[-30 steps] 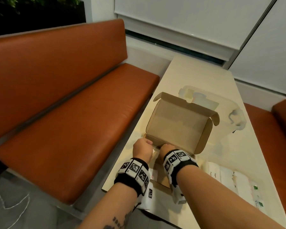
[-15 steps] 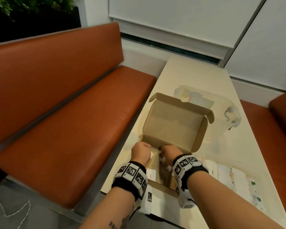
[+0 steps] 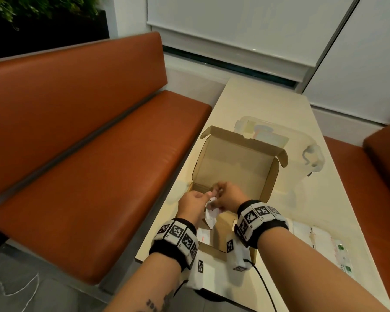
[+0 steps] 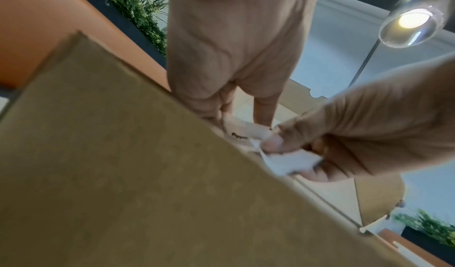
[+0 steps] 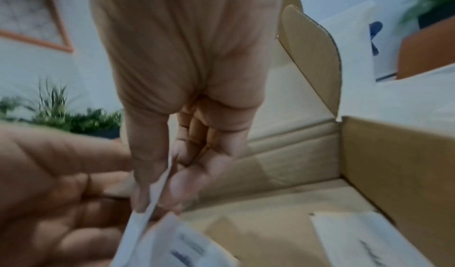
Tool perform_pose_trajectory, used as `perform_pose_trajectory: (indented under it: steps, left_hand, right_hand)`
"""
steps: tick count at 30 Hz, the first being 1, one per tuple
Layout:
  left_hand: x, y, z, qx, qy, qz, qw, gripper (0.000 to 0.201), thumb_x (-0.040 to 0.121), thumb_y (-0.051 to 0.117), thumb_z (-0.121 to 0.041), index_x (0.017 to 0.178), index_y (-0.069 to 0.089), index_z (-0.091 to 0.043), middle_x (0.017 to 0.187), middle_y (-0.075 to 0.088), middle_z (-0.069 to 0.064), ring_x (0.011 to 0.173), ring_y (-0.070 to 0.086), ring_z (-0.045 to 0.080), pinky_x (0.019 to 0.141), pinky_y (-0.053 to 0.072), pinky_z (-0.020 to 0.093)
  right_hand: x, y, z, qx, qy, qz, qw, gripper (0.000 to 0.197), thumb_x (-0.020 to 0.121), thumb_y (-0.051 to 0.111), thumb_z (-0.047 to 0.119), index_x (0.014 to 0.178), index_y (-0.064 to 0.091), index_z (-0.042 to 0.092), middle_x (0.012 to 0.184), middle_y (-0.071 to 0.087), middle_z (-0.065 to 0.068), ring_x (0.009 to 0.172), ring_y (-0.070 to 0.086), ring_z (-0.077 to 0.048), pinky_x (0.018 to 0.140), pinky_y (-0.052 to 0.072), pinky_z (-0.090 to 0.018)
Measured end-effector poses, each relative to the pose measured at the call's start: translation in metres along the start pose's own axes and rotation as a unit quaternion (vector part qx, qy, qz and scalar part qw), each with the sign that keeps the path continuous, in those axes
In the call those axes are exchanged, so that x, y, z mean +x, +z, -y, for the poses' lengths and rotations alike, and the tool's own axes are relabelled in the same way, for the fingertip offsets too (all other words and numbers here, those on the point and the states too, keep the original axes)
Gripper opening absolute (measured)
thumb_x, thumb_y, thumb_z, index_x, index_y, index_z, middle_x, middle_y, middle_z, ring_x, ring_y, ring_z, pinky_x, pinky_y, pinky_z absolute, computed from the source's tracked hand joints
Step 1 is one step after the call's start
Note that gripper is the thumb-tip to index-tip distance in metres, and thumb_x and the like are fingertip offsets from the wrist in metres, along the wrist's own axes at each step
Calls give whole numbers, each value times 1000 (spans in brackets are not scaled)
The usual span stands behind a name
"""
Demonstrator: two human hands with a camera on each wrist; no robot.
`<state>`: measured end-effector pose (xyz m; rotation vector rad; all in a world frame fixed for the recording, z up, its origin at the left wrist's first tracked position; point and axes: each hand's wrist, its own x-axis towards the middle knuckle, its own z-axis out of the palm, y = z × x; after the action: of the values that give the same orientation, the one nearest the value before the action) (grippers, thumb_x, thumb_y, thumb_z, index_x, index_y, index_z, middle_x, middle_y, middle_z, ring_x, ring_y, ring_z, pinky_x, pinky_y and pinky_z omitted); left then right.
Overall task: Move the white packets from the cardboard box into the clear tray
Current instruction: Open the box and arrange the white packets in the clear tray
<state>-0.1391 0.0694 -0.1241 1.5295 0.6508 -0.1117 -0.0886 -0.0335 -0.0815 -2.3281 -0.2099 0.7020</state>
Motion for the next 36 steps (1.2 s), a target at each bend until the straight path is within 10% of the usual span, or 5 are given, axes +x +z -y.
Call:
perform_pose_trajectory:
  steps: [16, 21, 27, 32, 36]
  left_hand:
    - [-2, -17, -6, -83, 42, -48, 995, 18, 84, 64, 2, 93, 66, -14, 90, 67, 12, 71, 65, 21, 61, 57, 29]
    - [-3, -19, -5, -55, 79, -85, 992, 27, 80, 66, 8, 95, 66, -14, 101, 66, 13, 91, 67, 26, 80, 58, 40]
    - [-2, -26, -3, -18, 113, -78, 990, 35, 78, 66, 9, 102, 67, -16, 105, 65, 8, 92, 63, 22, 72, 51, 24]
    - [0, -26, -2, 6, 106, -58, 993, 28, 84, 57, 7, 98, 71, -14, 109, 67, 7, 97, 64, 24, 88, 54, 37]
    - [0, -26, -3, 48, 120, -60, 990, 34, 90, 45, 5, 101, 70, -15, 114, 66, 8, 100, 63, 30, 87, 52, 35]
  right_hand:
    - [1, 9, -2, 135, 3, -55, 989, 27, 79, 63, -12, 83, 48, 10, 70, 52, -6, 57, 52, -17, 55, 49, -27]
    - [4, 29, -4, -195, 38, 10, 980, 41, 78, 73, 13, 116, 57, 11, 114, 62, -7, 106, 60, -24, 94, 50, -35]
    - [10, 42, 5, -273, 73, 33, 959, 44, 91, 57, 14, 131, 41, 5, 132, 52, -15, 122, 52, -31, 98, 43, -37]
    - [8, 37, 1, -305, 79, 64, 947, 25, 84, 68, 16, 73, 46, 16, 115, 63, -11, 112, 59, -27, 87, 46, -29]
    - [5, 19, 5, -252, 64, 67, 963, 3, 86, 62, 10, 88, 60, 9, 112, 67, -15, 100, 65, -27, 93, 51, -33]
